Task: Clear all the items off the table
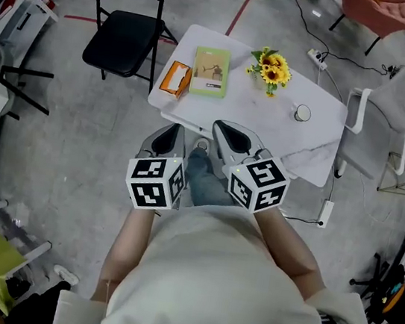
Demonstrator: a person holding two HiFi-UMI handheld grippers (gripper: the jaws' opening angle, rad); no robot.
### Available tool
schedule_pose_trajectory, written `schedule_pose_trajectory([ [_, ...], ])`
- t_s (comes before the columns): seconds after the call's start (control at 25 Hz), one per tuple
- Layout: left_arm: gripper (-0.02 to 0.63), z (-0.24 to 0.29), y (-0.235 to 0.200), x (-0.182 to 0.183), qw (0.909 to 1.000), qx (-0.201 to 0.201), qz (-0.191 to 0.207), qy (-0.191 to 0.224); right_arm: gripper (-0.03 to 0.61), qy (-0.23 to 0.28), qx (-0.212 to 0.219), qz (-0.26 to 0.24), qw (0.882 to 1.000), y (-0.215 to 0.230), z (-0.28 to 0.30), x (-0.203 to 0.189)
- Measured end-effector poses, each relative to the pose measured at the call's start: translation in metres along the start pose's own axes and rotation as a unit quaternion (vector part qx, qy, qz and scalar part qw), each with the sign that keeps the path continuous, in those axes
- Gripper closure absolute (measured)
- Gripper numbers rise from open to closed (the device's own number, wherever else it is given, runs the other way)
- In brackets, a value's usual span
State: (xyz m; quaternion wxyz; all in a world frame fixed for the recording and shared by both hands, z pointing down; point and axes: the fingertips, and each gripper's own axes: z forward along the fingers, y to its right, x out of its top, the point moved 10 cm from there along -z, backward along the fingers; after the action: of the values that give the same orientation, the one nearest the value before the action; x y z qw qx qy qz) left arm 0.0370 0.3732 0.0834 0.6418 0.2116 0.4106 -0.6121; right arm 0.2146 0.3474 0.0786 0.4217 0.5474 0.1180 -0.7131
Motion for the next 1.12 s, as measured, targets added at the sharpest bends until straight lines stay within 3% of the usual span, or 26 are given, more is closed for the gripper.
schedule_pose_trajectory([
  [0.6,0.604,0.089,-0.037,0.07,0.9994,-0.006,0.009,-0.031,0.581,-0.037,-0.001,0.021,0.999,0.056,0.088,0.039],
  [1.12,0.604,0.148,-0.068,0.099,0.9987,-0.007,0.017,-0.047,0.58,-0.048,-0.021,0.036,0.998,0.1,0.148,0.064],
])
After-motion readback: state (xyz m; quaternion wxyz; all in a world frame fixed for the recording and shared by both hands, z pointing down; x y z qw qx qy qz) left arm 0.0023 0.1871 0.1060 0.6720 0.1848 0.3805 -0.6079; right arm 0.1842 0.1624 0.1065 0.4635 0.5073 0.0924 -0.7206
